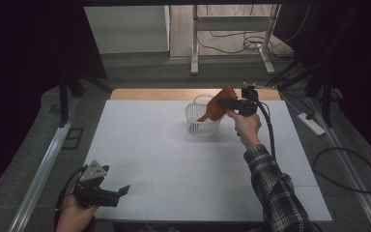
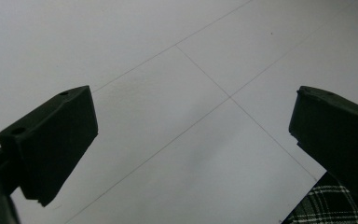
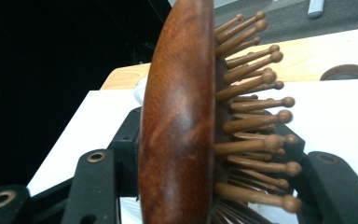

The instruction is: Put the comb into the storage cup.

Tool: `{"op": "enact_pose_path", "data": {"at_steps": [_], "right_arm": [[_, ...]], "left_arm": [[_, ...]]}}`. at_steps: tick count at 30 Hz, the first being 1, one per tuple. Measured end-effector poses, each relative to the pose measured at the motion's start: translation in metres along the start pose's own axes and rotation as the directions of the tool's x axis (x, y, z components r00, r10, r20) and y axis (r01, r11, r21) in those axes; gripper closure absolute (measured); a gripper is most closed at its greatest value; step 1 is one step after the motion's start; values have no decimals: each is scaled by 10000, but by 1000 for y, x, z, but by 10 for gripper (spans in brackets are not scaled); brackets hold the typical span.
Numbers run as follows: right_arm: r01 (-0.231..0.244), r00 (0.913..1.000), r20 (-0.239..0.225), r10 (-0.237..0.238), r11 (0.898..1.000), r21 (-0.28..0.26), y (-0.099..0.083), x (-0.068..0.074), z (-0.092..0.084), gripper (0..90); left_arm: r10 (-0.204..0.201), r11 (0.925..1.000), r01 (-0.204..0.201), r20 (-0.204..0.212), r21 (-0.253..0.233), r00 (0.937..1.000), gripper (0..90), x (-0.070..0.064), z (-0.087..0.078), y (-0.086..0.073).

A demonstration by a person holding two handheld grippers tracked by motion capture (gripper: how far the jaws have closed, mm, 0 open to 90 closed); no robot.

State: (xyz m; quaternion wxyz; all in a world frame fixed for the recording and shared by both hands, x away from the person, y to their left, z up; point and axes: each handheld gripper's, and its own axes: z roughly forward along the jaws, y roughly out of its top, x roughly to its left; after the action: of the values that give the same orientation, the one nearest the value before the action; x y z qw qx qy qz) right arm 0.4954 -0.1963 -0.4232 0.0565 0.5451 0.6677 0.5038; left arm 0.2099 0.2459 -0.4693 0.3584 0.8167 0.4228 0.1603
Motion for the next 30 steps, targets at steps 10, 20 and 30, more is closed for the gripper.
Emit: {"op": "enact_pose_path", "data": {"at_steps": [10,20,30], "right_arm": [[183,9997,129,-183,9998,-40,0,0,0,405],[333,9992,219,-332,9994,-52,1,-1,-1,350],[741,9969,262,-739,9972,-59,2,1,-2,248]], "left_arm": [[17,10000,-17,-9,13,10000,9,0,0,0],[21,10000,-21,-10,24,10000,9,0,0,0],[21,10000,-21,-16,26,10000,9,-1,0,0]]}}
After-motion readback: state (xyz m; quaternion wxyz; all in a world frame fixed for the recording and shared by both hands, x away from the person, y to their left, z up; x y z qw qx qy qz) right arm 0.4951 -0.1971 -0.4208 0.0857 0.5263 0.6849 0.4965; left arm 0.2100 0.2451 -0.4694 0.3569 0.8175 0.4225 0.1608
